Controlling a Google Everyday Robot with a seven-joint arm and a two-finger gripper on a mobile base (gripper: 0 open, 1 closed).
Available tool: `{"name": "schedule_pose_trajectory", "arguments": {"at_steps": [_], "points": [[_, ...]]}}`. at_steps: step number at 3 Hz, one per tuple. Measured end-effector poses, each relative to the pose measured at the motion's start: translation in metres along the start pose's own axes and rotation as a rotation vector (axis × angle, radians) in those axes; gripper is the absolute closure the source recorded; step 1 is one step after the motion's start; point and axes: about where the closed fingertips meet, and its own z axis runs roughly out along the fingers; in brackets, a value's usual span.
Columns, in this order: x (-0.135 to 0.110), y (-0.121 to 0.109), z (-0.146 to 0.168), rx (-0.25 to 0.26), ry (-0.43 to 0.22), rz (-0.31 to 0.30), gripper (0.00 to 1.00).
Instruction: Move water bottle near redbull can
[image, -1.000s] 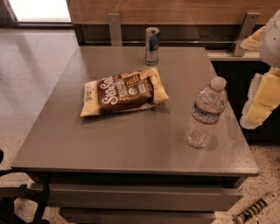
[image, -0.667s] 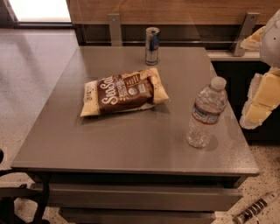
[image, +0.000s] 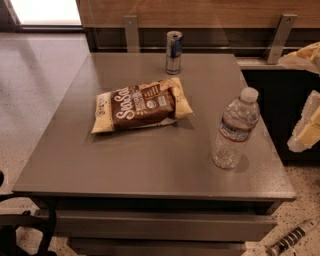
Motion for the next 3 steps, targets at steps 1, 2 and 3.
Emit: {"name": "schedule_pose_trajectory", "arguments": {"at_steps": [1, 2, 3], "points": [[0.001, 0.003, 0.006, -0.071, -0.174, -0.032, 0.0], [-0.004, 0.007, 0.011, -0.104, -0.332, -0.05, 0.0], [-0.016, 0.01, 0.018, -0.086, -0.506, -0.058, 0.0]]}}
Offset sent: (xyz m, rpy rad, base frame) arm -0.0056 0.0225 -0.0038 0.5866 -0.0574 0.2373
